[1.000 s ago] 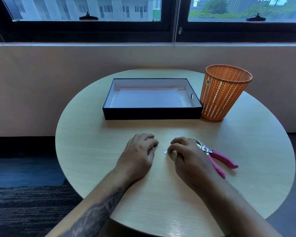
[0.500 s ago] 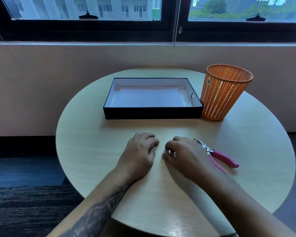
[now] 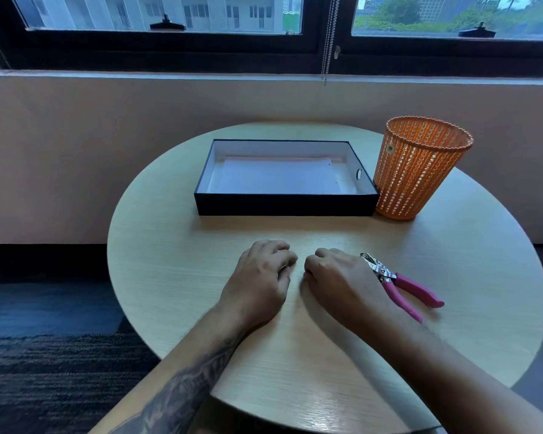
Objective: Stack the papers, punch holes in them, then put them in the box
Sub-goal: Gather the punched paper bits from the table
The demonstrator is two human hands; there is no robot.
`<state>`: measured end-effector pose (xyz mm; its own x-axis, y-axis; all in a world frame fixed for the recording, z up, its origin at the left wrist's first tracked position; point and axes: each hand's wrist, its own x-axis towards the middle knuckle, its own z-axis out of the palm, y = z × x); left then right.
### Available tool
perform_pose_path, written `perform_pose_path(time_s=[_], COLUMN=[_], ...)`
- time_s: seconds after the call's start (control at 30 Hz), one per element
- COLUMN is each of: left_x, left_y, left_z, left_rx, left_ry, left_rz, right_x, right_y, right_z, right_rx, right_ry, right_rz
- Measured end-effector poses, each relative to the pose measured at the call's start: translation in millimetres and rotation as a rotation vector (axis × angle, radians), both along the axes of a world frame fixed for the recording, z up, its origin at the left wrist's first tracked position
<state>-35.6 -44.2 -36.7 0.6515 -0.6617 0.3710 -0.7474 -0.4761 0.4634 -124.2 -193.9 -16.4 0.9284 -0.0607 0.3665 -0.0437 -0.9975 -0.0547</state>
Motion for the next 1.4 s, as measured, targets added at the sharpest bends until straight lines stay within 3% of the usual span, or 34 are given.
perform_pose_path(time_s=[0.17, 0.37, 0.73, 1.07, 1.3, 1.4], left_x=[-0.4, -0.1, 27.7, 55.4, 62.1, 66.3], left_y=[0.6, 3.5, -39.1, -140.2, -203.5, -213.7], left_z=[1.3, 3.3, 72.2, 158.9, 180.0, 177.7], left_rx=[0.002, -0.023, -0.199, -0.192, -0.019, 0.042], left_ry=[0.017, 0.087, 0.177, 0.038, -0.075, -0.119], left_rz=[0.003, -0.002, -0.063, -0.188, -0.270, -0.267], right_x=[-1.2, -5.6, -10.4, 7.3, 32.7, 35.5], right_y=[-6.5, -24.1, -64.1, -149.6, -206.9, -217.3], right_z=[-2.9, 8.4, 76.0, 175.5, 181.5, 177.8], right_rx=[0.040, 0.396, 0.540, 0.558, 0.635, 0.703], right_ry=[0.016, 0.026, -0.051, -0.214, 0.023, 0.040], right_rz=[0.050, 0.008, 0.021, -0.170, -0.331, -0.343])
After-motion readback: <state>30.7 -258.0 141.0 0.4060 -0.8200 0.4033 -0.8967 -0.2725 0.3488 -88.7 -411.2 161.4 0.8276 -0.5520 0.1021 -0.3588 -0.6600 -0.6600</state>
